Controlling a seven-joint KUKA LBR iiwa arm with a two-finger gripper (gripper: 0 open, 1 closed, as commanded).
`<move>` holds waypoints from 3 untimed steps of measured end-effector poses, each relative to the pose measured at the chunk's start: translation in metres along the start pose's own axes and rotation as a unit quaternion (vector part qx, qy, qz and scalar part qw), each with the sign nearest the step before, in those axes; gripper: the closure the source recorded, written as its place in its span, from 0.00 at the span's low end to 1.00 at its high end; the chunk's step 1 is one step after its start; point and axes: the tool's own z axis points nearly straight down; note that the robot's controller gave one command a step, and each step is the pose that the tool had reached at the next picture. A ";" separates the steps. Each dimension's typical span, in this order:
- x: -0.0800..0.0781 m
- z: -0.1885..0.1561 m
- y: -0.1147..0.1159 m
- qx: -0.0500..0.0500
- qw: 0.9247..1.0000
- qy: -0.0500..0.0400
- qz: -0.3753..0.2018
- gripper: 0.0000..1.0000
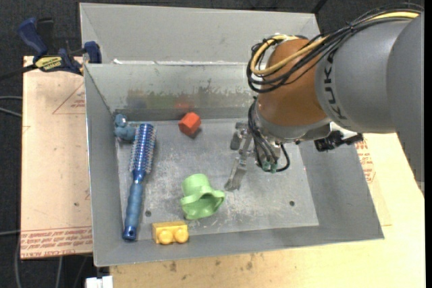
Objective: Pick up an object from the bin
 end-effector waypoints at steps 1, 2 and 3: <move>0.026 0.004 -0.001 0.001 1.000 0.004 0.001 0.00; 0.035 0.074 -0.003 0.002 0.999 0.005 -0.035 0.00; -0.023 0.035 0.007 0.000 1.000 -0.001 0.019 0.00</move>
Offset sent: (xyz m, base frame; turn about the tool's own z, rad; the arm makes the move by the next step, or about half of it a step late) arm -0.0245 0.0058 -0.0028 0.0057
